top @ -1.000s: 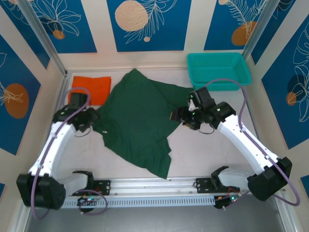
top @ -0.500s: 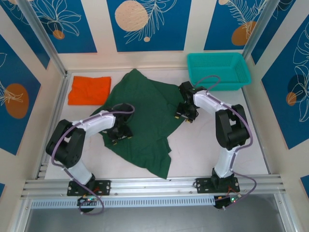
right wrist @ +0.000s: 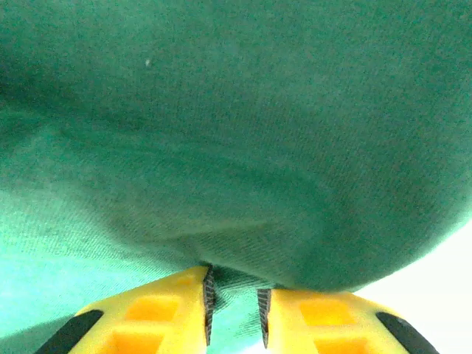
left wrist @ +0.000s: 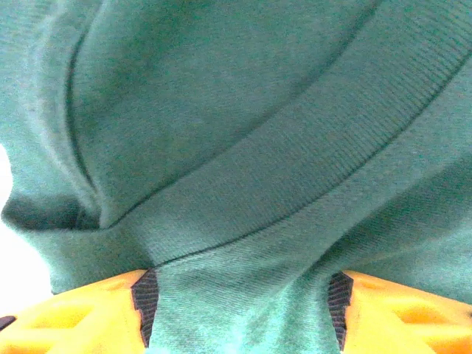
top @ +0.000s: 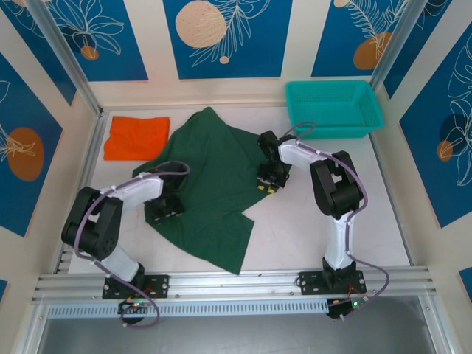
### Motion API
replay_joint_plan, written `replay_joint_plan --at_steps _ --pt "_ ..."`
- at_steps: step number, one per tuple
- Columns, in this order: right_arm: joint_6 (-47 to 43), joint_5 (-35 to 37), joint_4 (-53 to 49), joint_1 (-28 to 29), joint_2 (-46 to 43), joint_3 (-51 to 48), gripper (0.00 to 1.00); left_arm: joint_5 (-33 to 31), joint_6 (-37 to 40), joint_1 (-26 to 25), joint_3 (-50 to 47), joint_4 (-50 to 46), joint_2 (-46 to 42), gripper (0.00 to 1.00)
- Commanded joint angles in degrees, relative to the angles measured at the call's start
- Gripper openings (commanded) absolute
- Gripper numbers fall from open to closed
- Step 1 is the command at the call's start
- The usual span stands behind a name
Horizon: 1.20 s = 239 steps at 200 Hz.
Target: Fold and stack the t-shirts
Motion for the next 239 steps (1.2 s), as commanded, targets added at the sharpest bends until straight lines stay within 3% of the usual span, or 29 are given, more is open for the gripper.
replay_joint_plan --at_steps 1,33,60,95,132,161,203,239 --pt "7.41 -5.78 1.23 4.83 -2.57 -8.36 0.27 -3.49 6.39 4.73 -1.06 -2.85 -0.65 0.64" --pt "14.10 -8.11 3.39 14.04 -9.08 -12.60 0.35 0.56 12.90 8.36 4.38 -2.19 3.92 0.66" --pt "11.45 -7.01 -0.04 13.13 -15.41 -9.92 0.50 4.98 15.42 8.46 9.67 -2.15 6.85 0.70" --pt "4.89 -4.37 -3.49 0.56 -23.90 -10.78 0.59 8.32 16.15 8.46 15.16 -4.39 7.32 0.76" --pt "-3.22 -3.28 -1.53 -15.45 -26.66 -15.74 0.60 8.91 13.94 6.54 16.00 -8.77 -0.84 0.79" --pt "-8.92 -4.07 0.70 -21.80 -22.45 -16.82 0.56 3.73 12.33 1.73 14.07 -16.11 -7.98 0.75" --pt "-12.43 -9.44 7.55 -24.88 -17.83 -16.42 0.49 22.49 5.44 -10.69 0.24 -6.49 -15.22 0.58" --pt "-11.97 -12.10 8.71 -25.04 -11.98 -13.69 0.41 26.17 2.89 -23.45 -1.45 -1.93 -10.99 0.55"
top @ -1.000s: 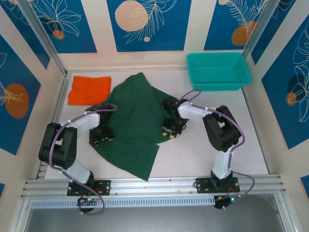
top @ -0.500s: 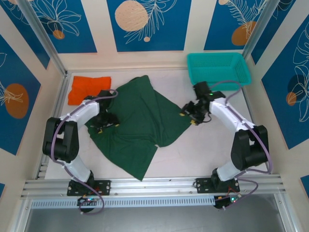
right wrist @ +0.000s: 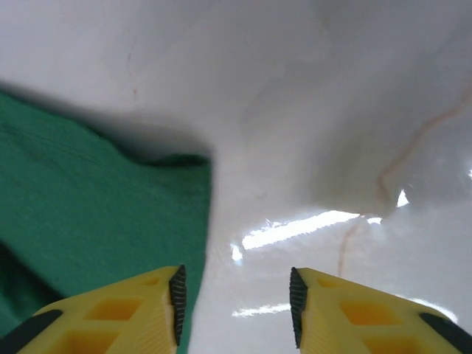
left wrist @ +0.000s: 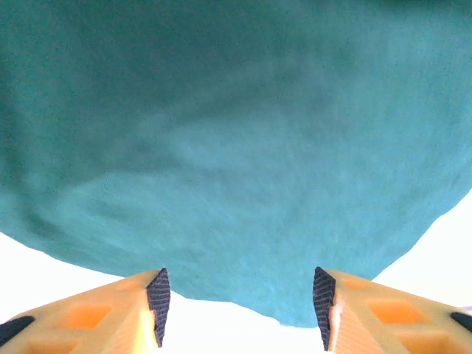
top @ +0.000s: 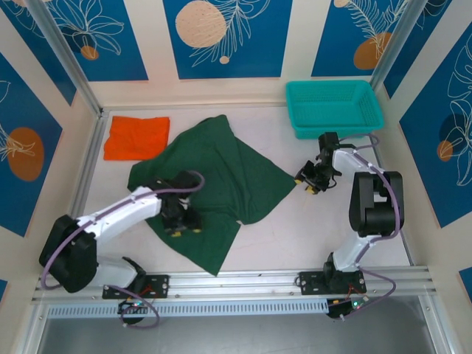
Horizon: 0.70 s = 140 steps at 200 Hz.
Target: Fold and stack the t-shirts
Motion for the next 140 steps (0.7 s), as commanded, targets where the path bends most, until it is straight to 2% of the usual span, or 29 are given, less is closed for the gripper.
replay_joint_plan --at_steps 1,25,59,91,140 --pt "-1.46 -4.19 1.98 -0.05 3.48 2.28 0.41 6.44 -3.39 -5.59 -0.56 4.02 2.30 0.55" --pt "-1.34 -4.41 2.68 0.32 5.68 3.37 0.40 5.85 -2.92 -11.02 -0.19 3.93 5.68 0.54" --pt "-1.62 -4.27 2.48 0.50 8.40 5.22 0.37 4.49 -2.12 -15.93 -0.82 2.27 8.13 0.57" --pt "-1.28 -2.97 2.16 0.45 10.72 6.27 0.29 1.85 0.22 -20.07 -0.25 -0.61 8.98 0.60" --pt "-0.86 -2.69 2.21 0.67 12.17 6.76 0.13 -0.39 2.29 -25.59 -0.36 0.09 11.09 0.62"
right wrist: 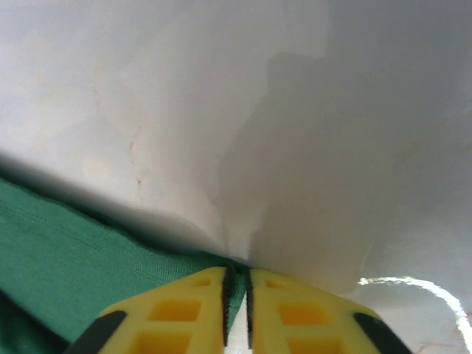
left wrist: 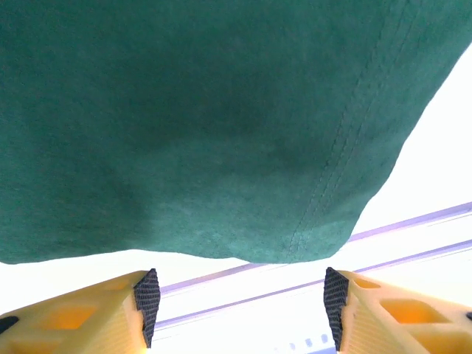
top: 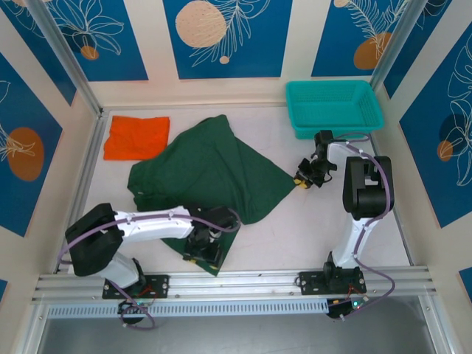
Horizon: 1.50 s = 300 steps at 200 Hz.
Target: Fold and stack the t-shirts
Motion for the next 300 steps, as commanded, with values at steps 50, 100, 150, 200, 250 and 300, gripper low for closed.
replay_joint_plan --at_steps 50,100,150,200,250,300 --pt "-0.09 -2.13 1.91 1.11 0.93 -0.36 0.07 -0.98 0.08 -2.50 -0.96 1.53 3.68 0.61" --pt "-0.30 -2.44 1.75 1.64 0.46 -0.71 0.06 1.38 -0.49 -3.40 0.79 5.22 6.43 0.60" --pt "-0.16 -2.79 1.54 1.62 0.33 -0.62 0.03 -1.65 -2.44 -3.55 2.16 4.78 9.22 0.37" --pt "1.87 -4.23 -0.66 1.70 -4.26 -0.52 0.00 -10.97 -3.14 -1.38 6.46 -4.44 6.84 0.00" --pt "5.23 -6.54 -7.41 2.11 -18.42 2.98 0.00 -18.61 2.50 13.77 15.68 -16.10 -15.04 0.00" --pt "11.23 -6.92 -8.31 6.27 -34.09 -8.36 0.00 -15.44 -1.84 22.55 8.72 -22.97 -28.27 0.00"
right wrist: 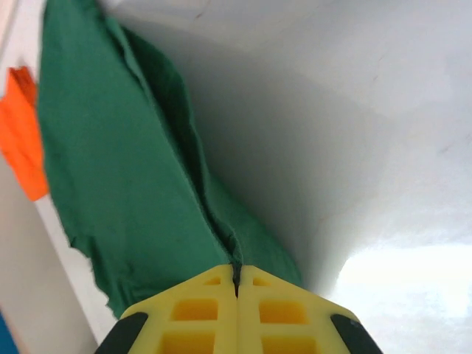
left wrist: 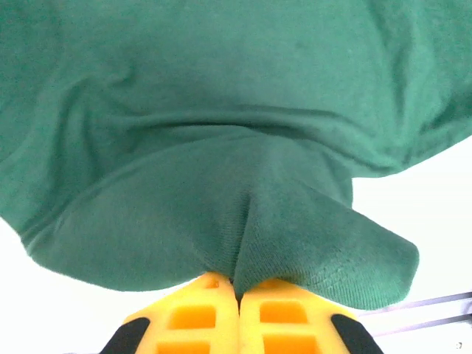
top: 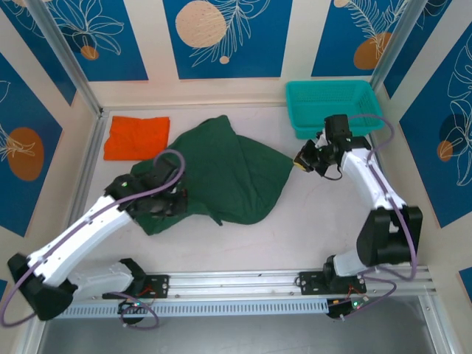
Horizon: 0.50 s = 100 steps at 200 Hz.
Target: Fold and stack the t-shirts
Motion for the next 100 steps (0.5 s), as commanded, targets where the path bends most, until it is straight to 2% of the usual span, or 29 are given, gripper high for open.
replay_joint_plan --at_steps 1,20,34,46,53,65,81,91,100 --pt "4.81 -1.74 -4.09 2.57 -6.19 -7.20 0.00 1.66 -3.51 0.93 -6.50 -9.10 -2.89 0.00" --pt "8.51 1.06 -6.10 6.37 -12.82 -13.08 0.00 4.02 -9.99 1.22 -12.87 -10.77 -8.94 0.00" --pt "11.42 2.00 -6.20 7.16 -17.17 -16.63 0.00 4.45 -12.27 2.53 -15.53 -11.52 -11.92 0.00" --pt "13.65 3.31 -5.80 6.76 -19.46 -17.60 0.00 4.61 -11.24 5.85 -16.08 -10.61 -11.72 0.00" --pt "14.17 4.43 -5.23 6.18 -19.75 -16.86 0.00 5.19 -9.50 9.47 -15.57 -9.45 -10.18 0.00" --pt "14.32 6.24 -4.36 5.06 -17.79 -13.36 0.00 8.04 -5.42 16.11 -12.84 -5.29 -4.77 0.00" --pt "13.27 7.49 -4.50 3.33 -9.90 -3.41 0.00 12.25 -1.04 24.03 -4.48 0.85 5.41 0.00" --pt "12.50 7.55 -5.61 2.10 -3.27 4.90 0.00 13.63 1.48 27.56 4.21 2.65 13.79 0.00" --pt "12.25 6.66 -7.37 0.72 3.26 14.95 0.00 13.63 3.72 29.41 16.07 1.48 21.54 0.00"
